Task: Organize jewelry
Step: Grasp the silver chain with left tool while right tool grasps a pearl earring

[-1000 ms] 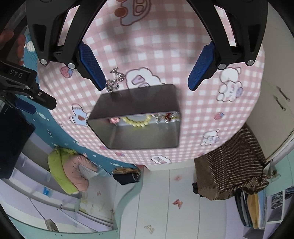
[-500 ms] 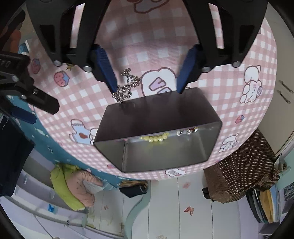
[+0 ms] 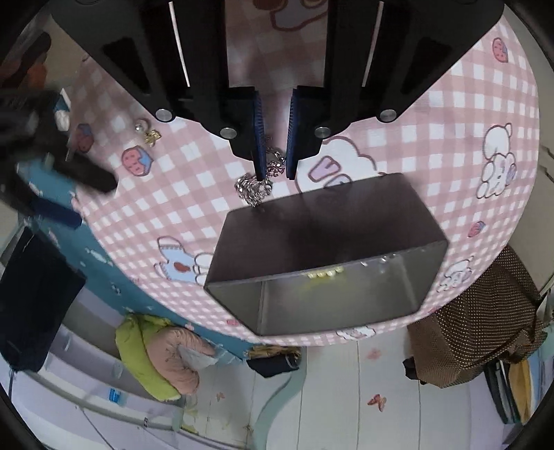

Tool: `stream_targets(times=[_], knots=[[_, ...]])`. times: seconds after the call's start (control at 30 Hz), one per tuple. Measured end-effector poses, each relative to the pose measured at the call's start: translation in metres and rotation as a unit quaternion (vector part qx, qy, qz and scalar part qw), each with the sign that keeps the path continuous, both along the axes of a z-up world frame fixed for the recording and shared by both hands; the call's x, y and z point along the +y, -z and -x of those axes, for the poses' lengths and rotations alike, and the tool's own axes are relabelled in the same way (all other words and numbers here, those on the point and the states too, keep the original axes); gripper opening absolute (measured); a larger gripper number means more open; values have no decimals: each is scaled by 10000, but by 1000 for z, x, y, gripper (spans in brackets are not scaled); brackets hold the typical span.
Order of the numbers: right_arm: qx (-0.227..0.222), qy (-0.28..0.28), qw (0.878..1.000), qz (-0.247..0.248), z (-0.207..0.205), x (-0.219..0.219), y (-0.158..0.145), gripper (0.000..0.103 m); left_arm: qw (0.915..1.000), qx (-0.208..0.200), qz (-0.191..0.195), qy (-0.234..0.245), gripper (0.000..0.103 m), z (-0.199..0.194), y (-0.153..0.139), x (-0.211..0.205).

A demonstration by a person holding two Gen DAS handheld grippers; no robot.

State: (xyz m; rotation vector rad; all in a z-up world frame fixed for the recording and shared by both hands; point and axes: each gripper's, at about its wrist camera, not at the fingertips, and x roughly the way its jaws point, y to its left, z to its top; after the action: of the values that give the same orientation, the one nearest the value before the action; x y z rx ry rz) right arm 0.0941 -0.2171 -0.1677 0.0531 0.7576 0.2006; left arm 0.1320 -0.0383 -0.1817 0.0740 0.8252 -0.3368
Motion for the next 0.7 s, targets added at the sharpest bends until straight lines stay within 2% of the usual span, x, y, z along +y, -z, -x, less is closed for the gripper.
stream_targets(times=[0.1,0.17,0.3,0.37,0.5,0.7], knots=[[-39,-323,9994,118,13,16,3,93,9997,-65,240,-55,11,8,-11,11],[-12,-431,9990,71,16,21,5,77,9994,-206,254,-86,11,15,-20,17],[93,-623,9979,136,18,35,10,63,9986,-376,354,-133,11,28,-34,29],[121,-739,9972,89,19,41,11,50,9982,-445,373,-168,11,35,-39,35],[169,-832,9962,187,20,51,15,42,9972,-522,480,-258,11,46,-46,49],[221,-795,9962,273,19,57,20,23,9955,-579,610,-439,11,56,-53,68]])
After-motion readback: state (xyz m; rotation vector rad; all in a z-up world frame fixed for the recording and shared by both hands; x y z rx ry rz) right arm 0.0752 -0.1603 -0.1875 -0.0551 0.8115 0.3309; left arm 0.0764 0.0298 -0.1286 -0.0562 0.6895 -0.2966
